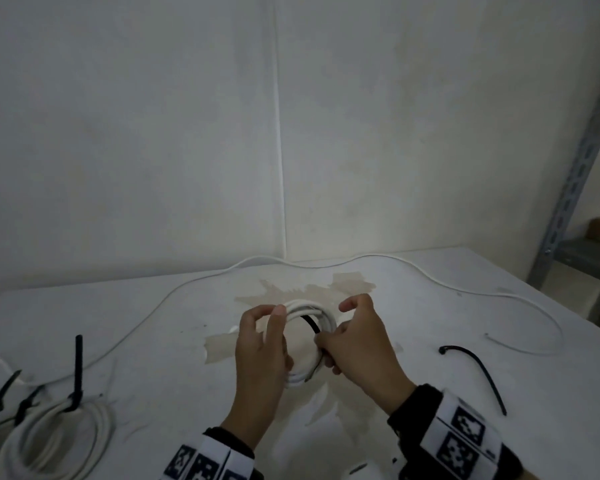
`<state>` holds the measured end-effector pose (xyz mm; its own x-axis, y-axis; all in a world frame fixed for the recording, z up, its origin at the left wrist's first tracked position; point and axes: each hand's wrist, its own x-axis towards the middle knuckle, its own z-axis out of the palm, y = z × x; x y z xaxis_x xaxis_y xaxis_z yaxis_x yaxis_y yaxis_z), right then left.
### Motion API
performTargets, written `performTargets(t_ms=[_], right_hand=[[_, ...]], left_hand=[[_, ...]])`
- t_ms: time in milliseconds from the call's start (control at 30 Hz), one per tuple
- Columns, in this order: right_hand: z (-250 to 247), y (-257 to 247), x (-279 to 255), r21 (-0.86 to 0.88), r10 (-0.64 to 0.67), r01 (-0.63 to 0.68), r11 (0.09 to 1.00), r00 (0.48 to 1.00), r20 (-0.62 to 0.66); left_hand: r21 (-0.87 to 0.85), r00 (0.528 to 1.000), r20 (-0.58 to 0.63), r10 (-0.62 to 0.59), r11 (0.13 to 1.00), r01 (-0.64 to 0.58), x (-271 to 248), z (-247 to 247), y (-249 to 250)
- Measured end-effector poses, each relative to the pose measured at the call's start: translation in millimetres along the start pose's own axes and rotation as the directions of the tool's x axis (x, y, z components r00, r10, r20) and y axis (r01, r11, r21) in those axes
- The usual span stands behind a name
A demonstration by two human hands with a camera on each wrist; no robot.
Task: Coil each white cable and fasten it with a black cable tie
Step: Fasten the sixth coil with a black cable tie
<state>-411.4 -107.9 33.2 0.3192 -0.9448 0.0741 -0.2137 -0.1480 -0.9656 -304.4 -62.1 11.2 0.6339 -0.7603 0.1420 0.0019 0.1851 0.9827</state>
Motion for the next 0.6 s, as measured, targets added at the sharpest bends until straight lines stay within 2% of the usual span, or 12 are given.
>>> performTargets(t_ms=[167,300,367,467,533,600], right_hand=[[7.1,-2.6,-4.4,0.113,-0.05,0.052,0.992,0.999,-0.016],[9.6,-1.9,-4.3,0.09,-0.139,0.141,0.986,0.99,-0.03],[8.6,0.1,-3.5,0.133,-0.147,0.148,0.98,0.989,-0.016],[4.2,1.6,-4.9,0.167,-0.204,0.185,0.968,0.974,0.098],[1.9,4.3,-8.3,0.105,-0.266,0.248,0.963,0.937,0.226],[0.1,5.9,-11.7,0.019,-0.327,0.337,0.941,0.897,0.298]], left_hand=[[0.015,0.996,0.085,0.018,1.0,-0.019,5.6,-8.2,-2.3],[-0.015,0.99,0.142,0.007,1.0,-0.005,4.8,-7.3,-2.5],[-0.046,0.99,0.144,-0.009,0.999,0.016,5.3,-7.6,-1.7],[-0.1,0.987,0.158,-0.038,0.994,0.055,6.0,-9.6,-0.8],[-0.131,0.984,0.163,-0.073,0.987,0.095,6.7,-10.7,0.1],[-0.158,0.981,0.164,-0.1,0.979,0.126,7.6,-11.8,1.0]])
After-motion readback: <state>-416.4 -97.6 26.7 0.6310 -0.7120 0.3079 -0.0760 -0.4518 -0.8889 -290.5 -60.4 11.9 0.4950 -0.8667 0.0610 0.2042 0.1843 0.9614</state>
